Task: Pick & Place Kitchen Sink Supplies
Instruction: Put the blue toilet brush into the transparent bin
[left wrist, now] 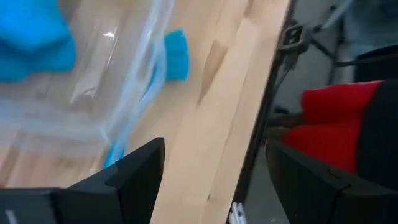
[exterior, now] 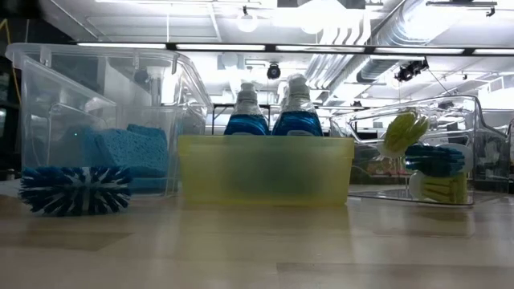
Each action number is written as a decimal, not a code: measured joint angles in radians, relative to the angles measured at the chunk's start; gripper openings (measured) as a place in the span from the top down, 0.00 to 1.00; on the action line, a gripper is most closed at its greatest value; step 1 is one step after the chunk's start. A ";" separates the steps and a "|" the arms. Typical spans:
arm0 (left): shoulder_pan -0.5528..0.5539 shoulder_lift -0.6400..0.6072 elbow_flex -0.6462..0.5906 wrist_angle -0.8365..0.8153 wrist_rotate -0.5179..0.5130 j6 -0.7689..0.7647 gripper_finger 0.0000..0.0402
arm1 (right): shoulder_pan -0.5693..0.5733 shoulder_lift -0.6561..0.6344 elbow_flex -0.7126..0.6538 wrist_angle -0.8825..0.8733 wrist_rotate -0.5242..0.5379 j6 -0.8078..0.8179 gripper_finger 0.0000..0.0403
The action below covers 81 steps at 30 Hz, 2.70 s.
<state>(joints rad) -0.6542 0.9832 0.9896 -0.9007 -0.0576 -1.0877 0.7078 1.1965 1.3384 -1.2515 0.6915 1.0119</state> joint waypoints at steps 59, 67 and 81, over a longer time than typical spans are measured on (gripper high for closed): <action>-0.346 0.296 -0.446 0.259 0.005 -0.301 0.86 | 0.080 0.001 0.000 0.191 -0.089 -0.070 0.54; -0.353 0.300 -0.402 0.405 0.120 -0.286 0.89 | 0.080 -0.018 0.000 0.179 -0.098 -0.070 0.54; -0.355 0.298 -0.303 0.611 0.082 -0.333 0.89 | 0.080 -0.058 0.000 0.179 -0.094 -0.120 0.54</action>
<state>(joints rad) -1.0088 1.2816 0.6864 -0.2901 0.0241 -1.4211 0.7876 1.1385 1.3388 -1.0721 0.5972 0.8921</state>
